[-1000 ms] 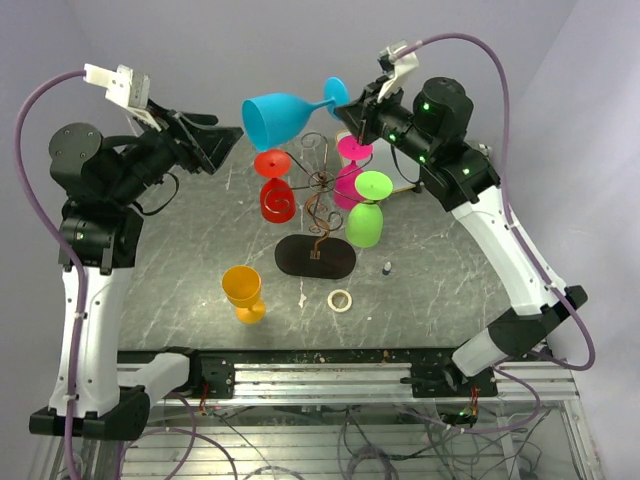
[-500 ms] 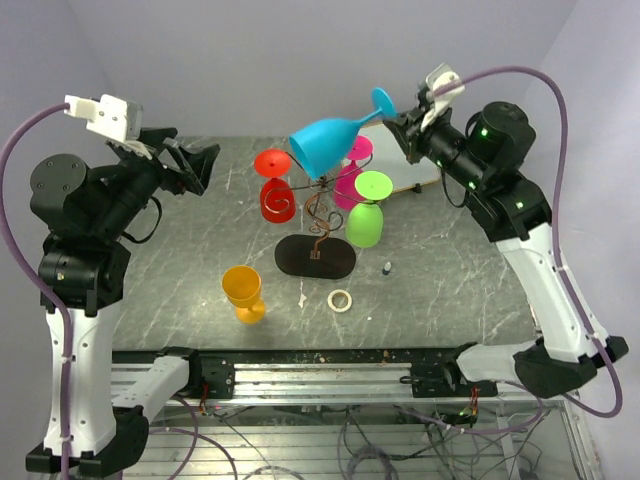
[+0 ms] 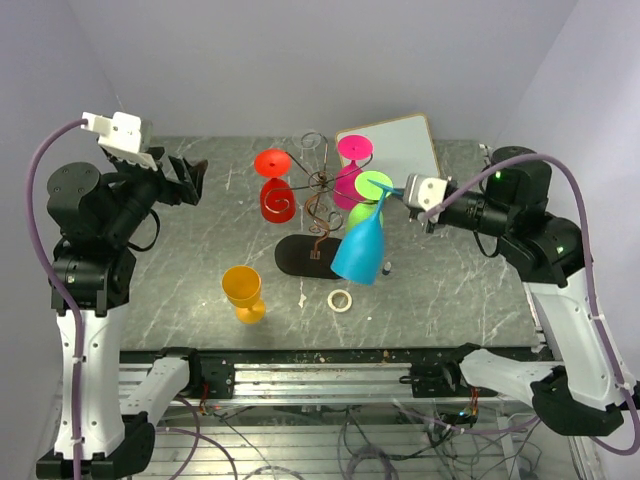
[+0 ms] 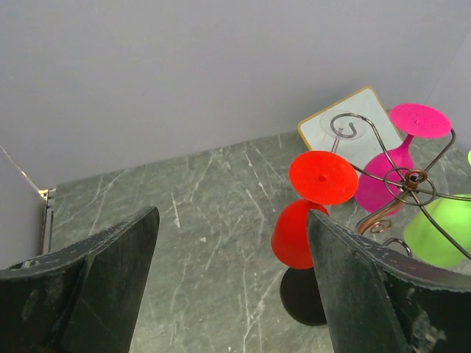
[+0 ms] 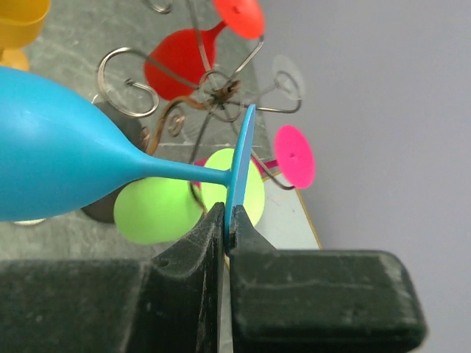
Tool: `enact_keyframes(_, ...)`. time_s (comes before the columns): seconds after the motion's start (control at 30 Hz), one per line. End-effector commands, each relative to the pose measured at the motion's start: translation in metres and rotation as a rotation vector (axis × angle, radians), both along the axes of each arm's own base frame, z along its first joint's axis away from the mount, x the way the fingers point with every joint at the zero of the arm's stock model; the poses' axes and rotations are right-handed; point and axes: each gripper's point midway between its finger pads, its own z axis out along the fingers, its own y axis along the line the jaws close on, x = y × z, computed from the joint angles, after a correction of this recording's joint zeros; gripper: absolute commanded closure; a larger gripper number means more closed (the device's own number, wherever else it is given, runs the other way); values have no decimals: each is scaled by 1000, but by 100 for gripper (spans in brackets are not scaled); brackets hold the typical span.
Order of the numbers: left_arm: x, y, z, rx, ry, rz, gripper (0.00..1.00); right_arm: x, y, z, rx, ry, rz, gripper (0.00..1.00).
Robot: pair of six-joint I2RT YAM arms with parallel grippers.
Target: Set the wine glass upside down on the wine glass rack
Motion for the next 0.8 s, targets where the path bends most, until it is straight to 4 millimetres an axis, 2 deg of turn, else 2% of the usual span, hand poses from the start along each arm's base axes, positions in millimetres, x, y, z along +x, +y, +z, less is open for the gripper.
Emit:
enact_keyframes(0.0, 2, -6, -1, -18, 8, -42, 9, -19, 0, -33, -137, -17, 122, 100)
enact_keyframes(0.07, 6, 0, 0, -30, 13, -27, 9, -22, 0, -39, -156, -20, 137, 100)
enact_keyframes(0.27, 14, 0, -11, -70, 48, -42, 10, -22, 8, -50, -176, -15, 169, 100)
enact_keyframes(0.5, 20, 2, -22, -77, 75, -40, 10, -15, 19, -45, -173, -20, 179, 100)
enact_keyframes(0.77, 20, 6, -22, -66, 69, -30, 10, -1, 30, -36, -230, -74, 148, 100)
